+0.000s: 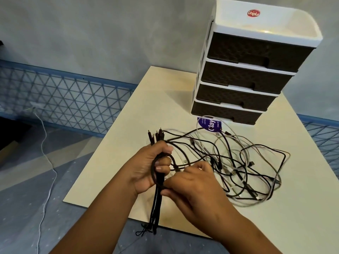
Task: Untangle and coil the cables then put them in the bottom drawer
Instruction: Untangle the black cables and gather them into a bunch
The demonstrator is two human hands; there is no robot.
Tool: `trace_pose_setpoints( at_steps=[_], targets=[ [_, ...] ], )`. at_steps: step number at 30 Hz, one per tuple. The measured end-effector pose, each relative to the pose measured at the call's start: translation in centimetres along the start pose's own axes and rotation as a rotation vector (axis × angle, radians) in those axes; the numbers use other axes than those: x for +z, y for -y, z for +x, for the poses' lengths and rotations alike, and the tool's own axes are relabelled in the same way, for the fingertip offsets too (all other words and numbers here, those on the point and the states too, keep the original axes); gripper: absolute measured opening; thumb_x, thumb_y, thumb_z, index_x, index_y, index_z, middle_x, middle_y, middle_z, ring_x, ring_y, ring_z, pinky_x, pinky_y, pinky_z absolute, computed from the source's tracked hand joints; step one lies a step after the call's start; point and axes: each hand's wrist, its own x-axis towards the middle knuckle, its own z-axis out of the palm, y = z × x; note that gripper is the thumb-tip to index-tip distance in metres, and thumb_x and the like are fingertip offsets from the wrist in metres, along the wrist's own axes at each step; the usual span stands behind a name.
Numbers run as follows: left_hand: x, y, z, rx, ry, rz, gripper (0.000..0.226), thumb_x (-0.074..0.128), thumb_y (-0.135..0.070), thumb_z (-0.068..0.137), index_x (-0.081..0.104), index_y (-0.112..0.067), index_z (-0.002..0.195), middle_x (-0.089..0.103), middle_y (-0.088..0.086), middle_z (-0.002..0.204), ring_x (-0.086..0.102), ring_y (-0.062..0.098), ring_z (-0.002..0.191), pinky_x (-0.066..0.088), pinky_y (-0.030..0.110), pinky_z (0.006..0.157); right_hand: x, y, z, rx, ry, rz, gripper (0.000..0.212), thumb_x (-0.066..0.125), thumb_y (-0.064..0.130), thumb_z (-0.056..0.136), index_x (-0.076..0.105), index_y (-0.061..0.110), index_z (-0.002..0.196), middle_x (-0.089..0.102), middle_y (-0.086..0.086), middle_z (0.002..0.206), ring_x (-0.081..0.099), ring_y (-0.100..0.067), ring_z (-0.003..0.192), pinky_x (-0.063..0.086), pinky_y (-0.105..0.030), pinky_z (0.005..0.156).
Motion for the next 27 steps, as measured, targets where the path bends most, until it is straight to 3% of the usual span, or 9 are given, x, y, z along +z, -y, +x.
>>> trace_pose_setpoints(
  at_steps=[3, 5, 7, 10, 13, 15, 19, 22, 27],
  targets=[
    [-0.3, 0.3, -0.1, -0.005, 0.004, 0.129, 0.032, 0.06, 0.006, 0.076, 0.04, -0.019, 0.078, 0.026, 0.002, 0.076, 0.027, 0.007, 0.047, 0.027, 0.018, 0.04, 0.3, -0.9, -0.4, 0.07, -0.092, -0.07, 0.013, 0.053, 0.044, 0.096, 0.062, 0.034, 0.095, 0.062, 0.016, 0.077, 0.051, -0.01, 0.071, 0.034, -0.035, 0.075],
    [-0.2, 0.5, -0.2, 0.016, -0.019, 0.249, 0.017, 0.056, -0.002, 0.09, 0.048, -0.012, 0.079, 0.042, 0.003, 0.075, 0.029, 0.006, 0.047, 0.026, 0.018, 0.04, 0.5, -1.4, -0.6, 0.105, -0.078, -0.098, 0.017, 0.053, 0.046, 0.096, 0.064, 0.034, 0.093, 0.064, 0.017, 0.077, 0.053, -0.009, 0.071, 0.036, -0.037, 0.074],
    [0.1, 0.7, -0.3, 0.051, -0.042, 0.289, 0.017, 0.055, -0.012, 0.096, 0.053, -0.009, 0.08, 0.054, 0.003, 0.073, 0.029, 0.005, 0.044, 0.023, 0.017, 0.04, 0.6, -1.7, -0.7, 0.154, -0.009, -0.032, 0.022, 0.052, 0.052, 0.094, 0.065, 0.034, 0.091, 0.067, 0.018, 0.078, 0.056, -0.003, 0.069, 0.04, -0.038, 0.075],
    [0.5, 1.0, -0.5, 0.108, -0.018, 0.266, 0.024, 0.052, -0.02, 0.099, 0.046, -0.011, 0.077, 0.049, -0.001, 0.064, 0.026, 0.003, 0.042, 0.02, 0.015, 0.039, 0.4, -1.8, -0.2, 0.391, 0.14, 0.348, 0.046, 0.041, 0.069, 0.089, 0.068, 0.031, 0.092, 0.072, 0.012, 0.08, 0.064, -0.004, 0.068, 0.048, -0.036, 0.075],
    [0.9, 1.2, -1.0, 0.116, 0.026, 0.329, 0.028, 0.048, -0.024, 0.102, 0.042, -0.012, 0.076, 0.043, -0.006, 0.057, 0.023, 0.003, 0.042, 0.017, 0.016, 0.04, -0.3, -2.0, 1.2, 0.846, 0.041, 0.872, 0.057, 0.036, 0.061, 0.096, 0.073, 0.017, 0.091, 0.074, -0.002, 0.082, 0.065, -0.015, 0.061, 0.048, -0.032, 0.06],
    [1.3, 1.4, -1.5, 0.111, 0.09, 0.405, 0.028, 0.047, -0.025, 0.102, 0.041, -0.013, 0.077, 0.04, -0.007, 0.058, 0.021, 0.003, 0.043, 0.017, 0.016, 0.041, -0.8, -2.4, 2.5, 1.019, -0.011, 0.963, 0.055, 0.038, 0.054, 0.099, 0.073, 0.012, 0.092, 0.075, -0.003, 0.081, 0.059, -0.017, 0.057, 0.039, -0.027, 0.054],
    [1.4, 1.5, -2.3, 0.102, 0.233, 0.478, 0.02, 0.05, -0.027, 0.1, 0.047, -0.008, 0.097, 0.036, -0.006, 0.065, 0.025, 0.004, 0.046, 0.022, 0.015, 0.042, -1.5, -2.8, 3.9, 1.105, -0.13, 1.098, 0.038, 0.06, 0.044, 0.092, 0.073, 0.009, 0.084, 0.069, 0.0, 0.068, 0.042, -0.013, 0.049, 0.028, -0.025, 0.049],
    [1.4, 1.4, -2.7, 0.103, 0.29, 0.542, 0.025, 0.046, -0.039, 0.099, 0.048, -0.021, 0.082, 0.036, -0.008, 0.064, 0.025, 0.005, 0.049, 0.022, 0.017, 0.044, -1.9, -2.7, 4.0, 1.119, -0.17, 1.343, 0.016, 0.068, 0.026, 0.086, 0.07, 0.01, 0.084, 0.062, 0.001, 0.065, 0.036, -0.01, 0.048, 0.021, -0.024, 0.048],
    [1.5, 1.0, -2.6, 0.085, 0.198, 0.384, 0.032, 0.047, -0.048, 0.091, 0.047, -0.018, 0.082, 0.032, -0.003, 0.062, 0.019, 0.006, 0.046, 0.018, 0.017, 0.041, -2.3, -2.5, 3.8, 1.087, -0.122, 1.641, 0.011, 0.057, 0.019, 0.086, 0.062, 0.013, 0.079, 0.055, 0.0, 0.065, 0.048, -0.012, 0.053, 0.037, -0.023, 0.051]
  ],
)
